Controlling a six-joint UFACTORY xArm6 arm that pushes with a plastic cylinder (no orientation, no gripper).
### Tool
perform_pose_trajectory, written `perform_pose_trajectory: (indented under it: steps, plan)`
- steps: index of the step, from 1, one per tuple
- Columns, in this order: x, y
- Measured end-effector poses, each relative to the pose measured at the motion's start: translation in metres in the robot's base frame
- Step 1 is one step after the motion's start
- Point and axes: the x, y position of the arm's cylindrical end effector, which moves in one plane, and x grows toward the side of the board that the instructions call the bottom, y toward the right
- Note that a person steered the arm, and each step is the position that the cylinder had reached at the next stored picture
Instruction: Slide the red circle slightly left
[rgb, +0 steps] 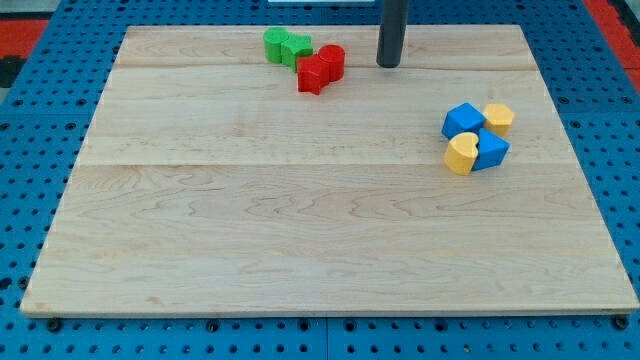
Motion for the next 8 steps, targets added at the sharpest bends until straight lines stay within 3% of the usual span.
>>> perform_pose_trajectory:
  steps: [2, 5, 8]
  plan:
    - [-0.013, -0.004]
    - [0.016, -0.081]
    - [0.016, -0.133]
